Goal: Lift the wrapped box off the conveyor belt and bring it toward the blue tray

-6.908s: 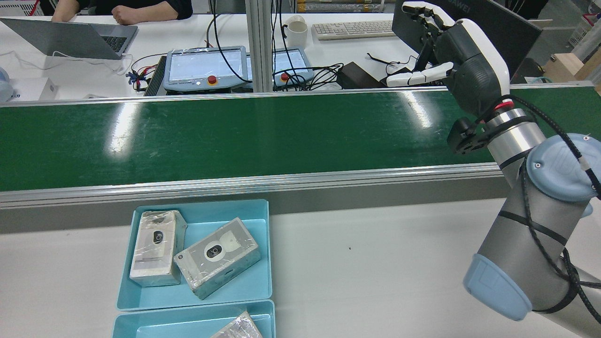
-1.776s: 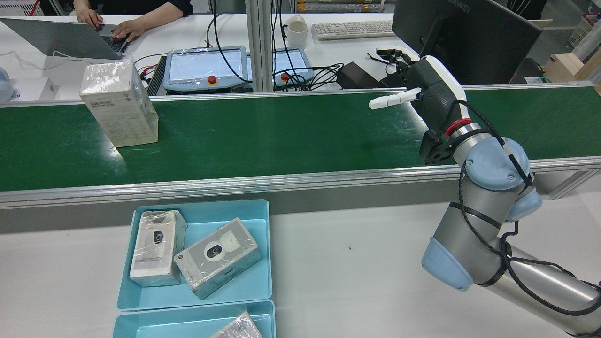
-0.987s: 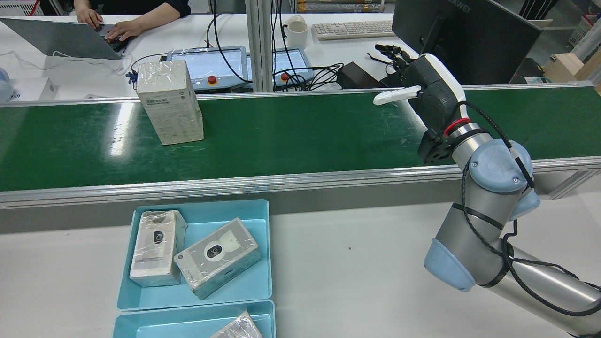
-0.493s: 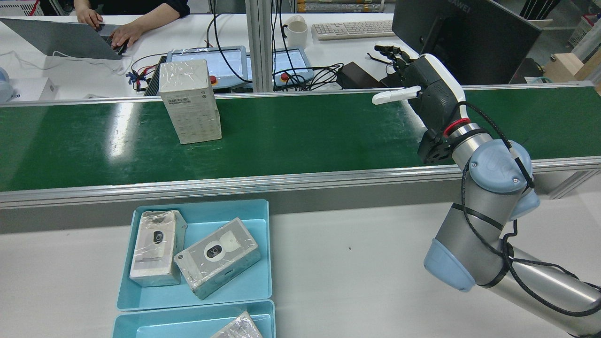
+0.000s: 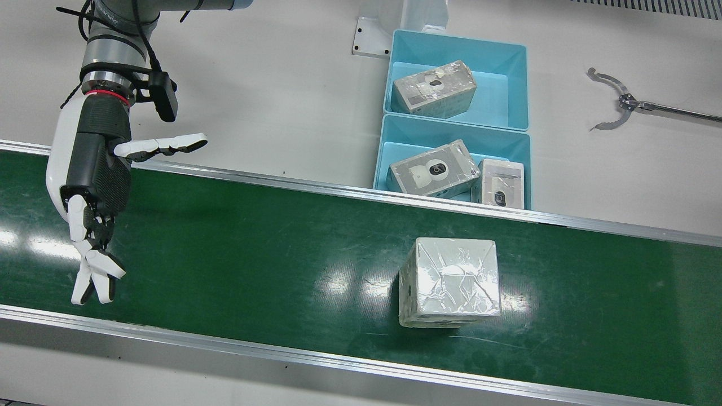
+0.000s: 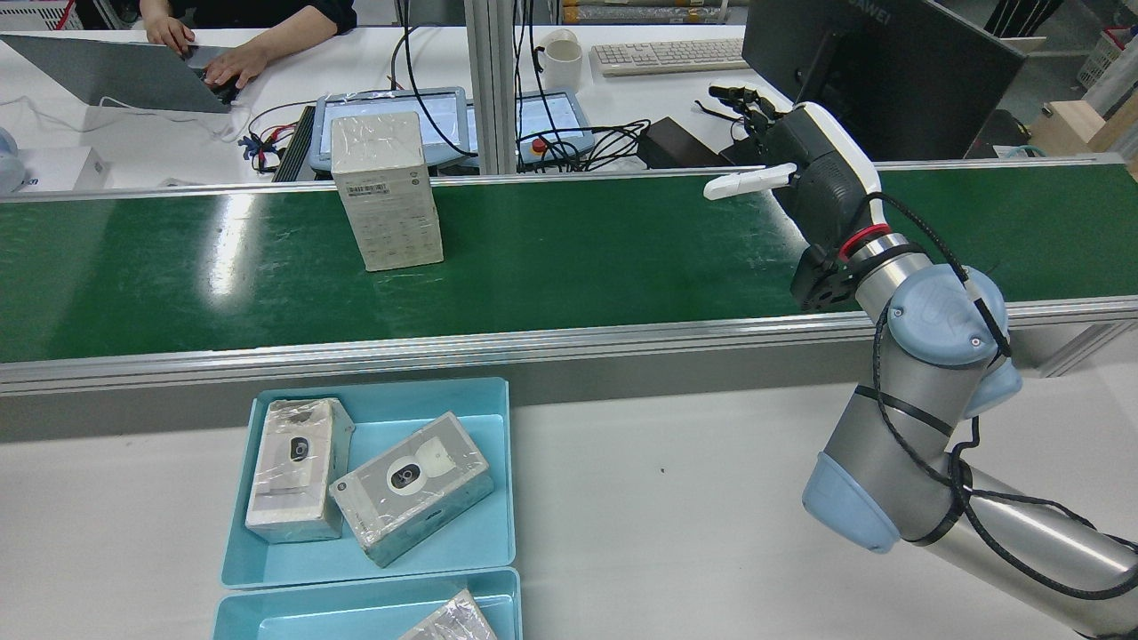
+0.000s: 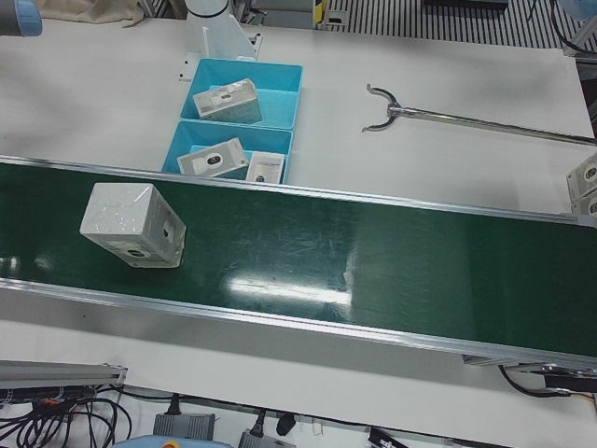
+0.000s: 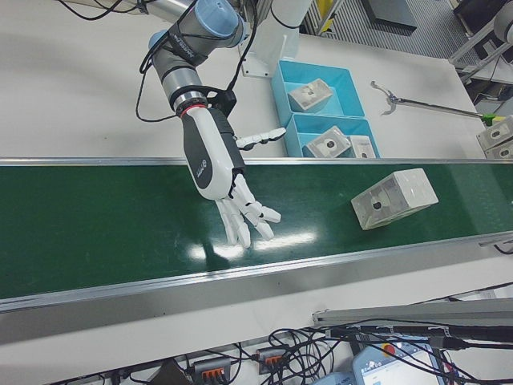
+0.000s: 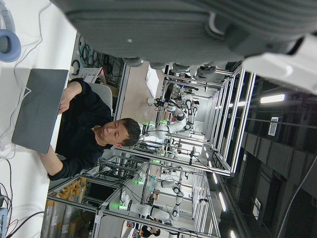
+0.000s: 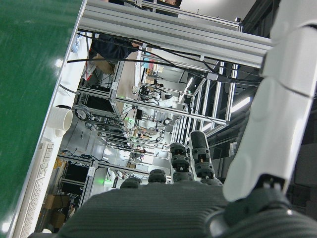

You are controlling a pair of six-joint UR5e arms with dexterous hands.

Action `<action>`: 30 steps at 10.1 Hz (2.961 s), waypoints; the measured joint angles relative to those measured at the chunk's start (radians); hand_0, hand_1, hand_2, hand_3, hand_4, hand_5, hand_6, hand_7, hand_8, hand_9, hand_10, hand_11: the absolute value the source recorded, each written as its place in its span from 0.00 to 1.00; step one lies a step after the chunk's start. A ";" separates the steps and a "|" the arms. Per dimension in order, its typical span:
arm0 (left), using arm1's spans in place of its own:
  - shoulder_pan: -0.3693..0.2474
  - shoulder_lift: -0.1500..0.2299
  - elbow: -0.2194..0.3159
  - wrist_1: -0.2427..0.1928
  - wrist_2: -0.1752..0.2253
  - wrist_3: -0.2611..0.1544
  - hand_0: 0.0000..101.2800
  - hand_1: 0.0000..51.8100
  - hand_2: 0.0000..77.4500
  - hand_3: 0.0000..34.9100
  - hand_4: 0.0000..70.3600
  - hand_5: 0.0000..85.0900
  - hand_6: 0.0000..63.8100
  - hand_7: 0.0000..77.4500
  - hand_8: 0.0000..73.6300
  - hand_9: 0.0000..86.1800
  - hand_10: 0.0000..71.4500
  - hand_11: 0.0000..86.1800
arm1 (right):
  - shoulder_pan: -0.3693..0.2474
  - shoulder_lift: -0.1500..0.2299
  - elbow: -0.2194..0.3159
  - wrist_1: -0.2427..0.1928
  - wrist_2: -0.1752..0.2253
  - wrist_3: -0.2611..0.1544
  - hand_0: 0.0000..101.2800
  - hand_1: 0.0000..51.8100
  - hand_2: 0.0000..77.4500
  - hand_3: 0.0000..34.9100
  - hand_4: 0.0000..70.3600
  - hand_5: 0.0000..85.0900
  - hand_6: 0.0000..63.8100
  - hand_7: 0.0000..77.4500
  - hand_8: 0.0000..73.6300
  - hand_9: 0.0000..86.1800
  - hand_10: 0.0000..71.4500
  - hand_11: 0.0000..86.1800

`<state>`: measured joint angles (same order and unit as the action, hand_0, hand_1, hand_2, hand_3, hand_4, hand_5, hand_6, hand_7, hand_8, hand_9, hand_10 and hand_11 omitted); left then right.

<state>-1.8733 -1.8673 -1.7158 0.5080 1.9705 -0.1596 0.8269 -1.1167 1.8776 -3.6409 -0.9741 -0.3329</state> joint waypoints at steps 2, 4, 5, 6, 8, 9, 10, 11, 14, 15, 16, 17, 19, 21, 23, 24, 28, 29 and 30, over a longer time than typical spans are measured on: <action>0.000 0.000 0.000 0.000 0.000 0.000 0.00 0.00 0.01 0.00 0.00 0.01 0.00 0.00 0.01 0.00 0.01 0.01 | 0.000 0.000 0.000 -0.001 0.000 0.000 0.43 0.17 0.05 0.04 0.05 0.29 0.06 0.04 0.02 0.03 0.00 0.01; 0.000 0.000 0.000 0.000 0.000 0.000 0.00 0.00 0.01 0.00 0.00 0.01 0.00 0.01 0.01 0.00 0.01 0.01 | 0.000 0.000 0.000 -0.001 0.000 -0.001 0.43 0.17 0.05 0.04 0.05 0.29 0.06 0.04 0.02 0.02 0.00 0.01; 0.000 0.000 0.000 0.000 0.000 0.000 0.00 0.00 0.01 0.00 0.00 0.01 0.00 0.01 0.01 0.00 0.01 0.01 | 0.000 0.000 0.000 -0.001 0.000 -0.001 0.43 0.17 0.05 0.04 0.05 0.29 0.06 0.04 0.02 0.02 0.00 0.01; 0.000 0.000 0.000 0.000 0.000 0.000 0.00 0.00 0.01 0.00 0.00 0.01 0.00 0.01 0.01 0.00 0.01 0.01 | 0.000 0.000 0.000 -0.001 0.000 -0.001 0.43 0.17 0.05 0.04 0.05 0.30 0.06 0.04 0.02 0.03 0.00 0.01; 0.000 0.000 0.000 0.000 0.000 0.000 0.00 0.00 0.01 0.00 0.00 0.01 0.00 0.01 0.01 0.00 0.01 0.01 | 0.000 0.000 0.000 -0.001 0.000 -0.002 0.43 0.17 0.05 0.03 0.05 0.30 0.06 0.04 0.02 0.03 0.00 0.01; 0.000 0.000 0.000 0.000 0.000 0.000 0.00 0.00 0.01 0.00 0.00 0.01 0.00 0.00 0.01 0.00 0.01 0.01 | 0.000 0.000 0.000 -0.001 0.000 -0.002 0.43 0.17 0.05 0.03 0.05 0.30 0.06 0.04 0.02 0.03 0.00 0.01; 0.000 0.000 0.000 0.000 0.000 0.000 0.00 0.00 0.01 0.00 0.00 0.01 0.00 0.00 0.01 0.01 0.01 0.01 | 0.000 0.000 0.000 -0.001 0.000 -0.002 0.43 0.17 0.05 0.03 0.05 0.30 0.06 0.04 0.02 0.03 0.00 0.01; 0.000 0.000 0.000 0.000 0.000 0.000 0.00 0.00 0.01 0.00 0.00 0.01 0.00 0.00 0.01 0.01 0.01 0.01 | 0.000 0.000 0.000 -0.001 0.000 -0.002 0.43 0.17 0.06 0.03 0.05 0.30 0.06 0.04 0.02 0.02 0.00 0.01; 0.000 0.000 0.000 0.000 0.000 0.000 0.00 0.00 0.01 0.00 0.00 0.01 0.00 0.00 0.01 0.00 0.00 0.01 | -0.003 0.000 0.000 -0.001 0.000 -0.005 0.43 0.17 0.06 0.04 0.05 0.30 0.07 0.04 0.02 0.03 0.00 0.01; 0.000 0.000 0.000 0.000 0.000 0.000 0.00 0.00 0.01 0.00 0.00 0.01 0.00 0.00 0.01 0.00 0.00 0.01 | -0.009 0.000 -0.004 -0.001 0.000 -0.009 0.44 0.17 0.06 0.04 0.05 0.30 0.07 0.04 0.02 0.02 0.00 0.01; 0.000 0.000 0.000 0.000 0.000 0.000 0.00 0.00 0.01 0.00 0.00 0.01 0.00 0.00 0.01 0.01 0.01 0.01 | -0.015 0.004 -0.028 -0.001 -0.001 -0.008 0.44 0.17 0.06 0.04 0.05 0.30 0.07 0.04 0.02 0.02 0.00 0.01; 0.000 0.000 0.000 0.000 0.000 0.000 0.00 0.00 0.01 0.00 0.00 0.01 0.00 0.01 0.01 0.00 0.01 0.01 | -0.019 0.011 -0.061 0.002 -0.003 -0.002 0.45 0.21 0.06 0.04 0.05 0.30 0.07 0.04 0.04 0.02 0.00 0.01; 0.000 0.000 0.000 0.000 0.000 0.000 0.00 0.00 0.01 0.00 0.00 0.01 0.00 0.01 0.01 0.01 0.01 0.01 | -0.024 0.020 -0.103 0.012 -0.005 0.009 0.46 0.28 0.13 0.04 0.04 0.26 0.05 0.04 0.01 0.02 0.00 0.01; 0.000 0.000 0.000 0.000 0.000 0.000 0.00 0.00 0.01 0.00 0.00 0.01 0.00 0.01 0.01 0.00 0.01 0.01 | -0.031 0.027 -0.117 0.019 -0.005 0.011 0.47 0.28 0.13 0.02 0.02 0.27 0.05 0.04 0.01 0.02 0.00 0.01; 0.000 0.000 0.000 0.000 0.000 0.000 0.00 0.00 0.01 0.00 0.00 0.01 0.00 0.00 0.01 0.01 0.01 0.01 | -0.037 0.045 -0.138 0.028 -0.005 0.011 0.47 0.25 0.10 0.04 0.02 0.27 0.05 0.04 0.02 0.02 0.00 0.01; 0.000 0.000 0.000 0.000 0.000 0.000 0.00 0.00 0.01 0.00 0.00 0.01 0.00 0.00 0.01 0.01 0.01 0.01 | -0.040 0.054 -0.154 0.038 -0.005 0.011 0.47 0.22 0.08 0.08 0.02 0.25 0.05 0.04 0.02 0.02 0.00 0.01; 0.000 0.000 0.000 0.000 0.000 0.000 0.00 0.00 0.01 0.00 0.00 0.01 0.00 0.00 0.01 0.00 0.01 0.01 | -0.044 0.071 -0.190 0.075 -0.005 0.008 0.46 0.23 0.10 0.06 0.03 0.27 0.05 0.04 0.00 0.02 0.00 0.01; 0.000 0.000 0.000 0.000 0.000 0.000 0.00 0.00 0.01 0.00 0.00 0.01 0.00 0.01 0.01 0.00 0.01 0.01 | -0.046 0.075 -0.192 0.077 -0.005 0.006 0.46 0.23 0.11 0.06 0.03 0.27 0.05 0.04 0.03 0.02 0.00 0.01; 0.000 0.000 0.000 0.000 0.000 0.000 0.00 0.00 0.01 0.00 0.00 0.01 0.00 0.00 0.01 0.00 0.01 0.01 | -0.046 0.077 -0.192 0.078 -0.004 0.006 0.46 0.23 0.11 0.07 0.03 0.27 0.05 0.04 0.01 0.02 0.00 0.01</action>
<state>-1.8733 -1.8673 -1.7158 0.5080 1.9705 -0.1596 0.7804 -1.0397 1.6851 -3.5628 -0.9783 -0.3273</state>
